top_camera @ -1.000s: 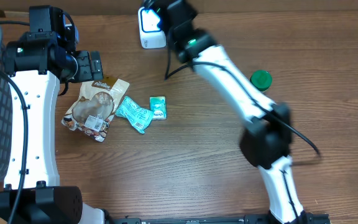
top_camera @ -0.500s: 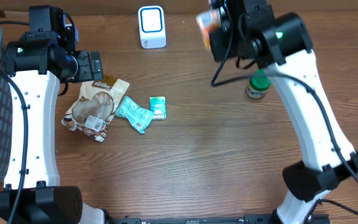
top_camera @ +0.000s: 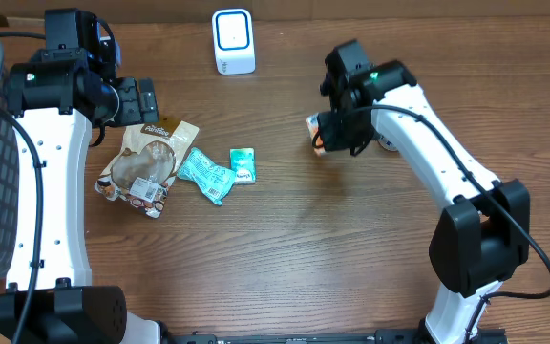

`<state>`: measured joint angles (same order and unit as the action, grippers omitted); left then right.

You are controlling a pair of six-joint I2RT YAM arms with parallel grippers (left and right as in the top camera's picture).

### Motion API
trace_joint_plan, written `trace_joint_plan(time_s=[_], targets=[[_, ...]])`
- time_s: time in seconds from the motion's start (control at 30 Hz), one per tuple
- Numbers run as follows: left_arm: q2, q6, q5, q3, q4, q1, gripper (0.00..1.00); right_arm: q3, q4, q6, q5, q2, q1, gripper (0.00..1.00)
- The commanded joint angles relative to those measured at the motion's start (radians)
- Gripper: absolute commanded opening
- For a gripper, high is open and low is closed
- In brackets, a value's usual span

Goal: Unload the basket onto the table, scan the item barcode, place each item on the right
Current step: 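Carry the orange box right and set it beside the jar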

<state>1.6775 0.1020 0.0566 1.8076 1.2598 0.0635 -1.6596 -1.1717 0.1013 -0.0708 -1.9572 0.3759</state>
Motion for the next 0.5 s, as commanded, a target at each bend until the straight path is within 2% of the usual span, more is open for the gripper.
trace_joint_plan(time_s=[0.0, 0.27, 0.3, 0.37, 0.43, 0.47], targets=[[-0.013, 0.01, -0.005, 0.012, -0.001, 0.001, 1.0, 0.068, 0.048, 0.008, 0.019, 0.008, -0.031, 0.04], [-0.013, 0.01, -0.005, 0.012, -0.001, 0.001, 1.0, 0.192, 0.16, 0.007, 0.054, 0.006, -0.122, 0.04], [-0.013, 0.01, -0.005, 0.012, -0.001, 0.001, 1.0, 0.197, 0.165, 0.006, 0.054, 0.005, -0.13, 0.08], [-0.013, 0.01, -0.005, 0.012, -0.001, 0.001, 1.0, 0.199, 0.168, -0.003, 0.054, 0.005, -0.137, 0.33], [-0.013, 0.01, -0.005, 0.012, -0.001, 0.001, 0.99, 0.199, 0.172, -0.026, 0.05, 0.005, -0.138, 0.42], [-0.013, 0.01, -0.005, 0.012, -0.001, 0.001, 1.0, 0.198, 0.172, -0.027, 0.051, 0.005, -0.138, 0.52]])
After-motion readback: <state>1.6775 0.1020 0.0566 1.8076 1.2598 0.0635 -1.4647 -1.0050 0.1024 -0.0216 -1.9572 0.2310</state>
